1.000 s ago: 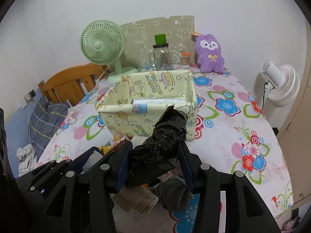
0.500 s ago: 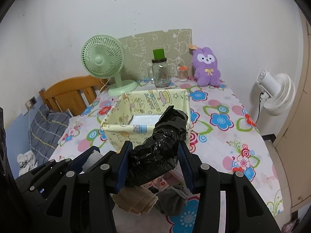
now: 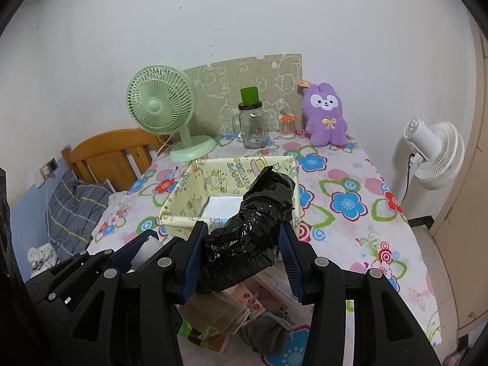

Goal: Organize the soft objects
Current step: 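Lift and carry both held items over the yellow fabric basket, then lower both items into the basket and open both grippers, then raise both grippers out of the basket and pull back, then move the left gripper to the cartoon snack box while the right gripper approaches the white napkin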

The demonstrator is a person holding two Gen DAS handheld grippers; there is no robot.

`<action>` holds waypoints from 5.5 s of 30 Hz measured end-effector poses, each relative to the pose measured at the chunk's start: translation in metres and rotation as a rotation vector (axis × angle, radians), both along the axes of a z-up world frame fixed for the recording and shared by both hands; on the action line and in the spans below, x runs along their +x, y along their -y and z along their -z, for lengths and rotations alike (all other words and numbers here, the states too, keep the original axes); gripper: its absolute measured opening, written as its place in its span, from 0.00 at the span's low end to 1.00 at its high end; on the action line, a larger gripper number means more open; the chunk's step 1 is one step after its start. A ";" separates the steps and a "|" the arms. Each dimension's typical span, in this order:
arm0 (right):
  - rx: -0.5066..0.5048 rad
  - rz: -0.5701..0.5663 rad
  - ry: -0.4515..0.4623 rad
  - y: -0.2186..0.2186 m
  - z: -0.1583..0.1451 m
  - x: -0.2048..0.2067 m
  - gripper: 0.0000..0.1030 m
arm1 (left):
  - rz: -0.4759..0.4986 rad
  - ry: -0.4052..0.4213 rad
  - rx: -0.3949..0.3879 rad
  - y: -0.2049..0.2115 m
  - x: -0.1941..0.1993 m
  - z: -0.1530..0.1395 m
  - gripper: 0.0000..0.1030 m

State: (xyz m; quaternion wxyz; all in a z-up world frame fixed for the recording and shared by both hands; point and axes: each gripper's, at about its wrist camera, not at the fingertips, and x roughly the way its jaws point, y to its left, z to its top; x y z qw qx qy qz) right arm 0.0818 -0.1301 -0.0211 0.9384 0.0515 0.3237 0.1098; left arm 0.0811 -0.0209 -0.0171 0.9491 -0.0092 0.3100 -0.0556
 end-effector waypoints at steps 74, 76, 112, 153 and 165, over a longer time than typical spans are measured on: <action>-0.002 -0.045 -0.113 -0.020 0.051 0.172 0.85 | -0.042 -0.122 0.015 -0.015 0.159 0.045 0.81; -0.005 -0.042 -0.110 -0.019 0.050 0.170 0.85 | -0.042 -0.113 0.020 -0.014 0.156 0.041 0.83; -0.022 -0.007 0.055 -0.005 -0.021 0.067 0.92 | -0.047 0.055 0.049 -0.005 0.058 -0.020 1.00; -0.051 -0.013 0.092 0.009 0.010 -0.031 0.92 | -0.055 0.091 0.047 0.009 -0.033 0.018 1.00; -0.056 -0.018 0.055 0.003 0.036 -0.026 0.92 | -0.061 0.052 0.047 0.001 -0.028 0.042 0.96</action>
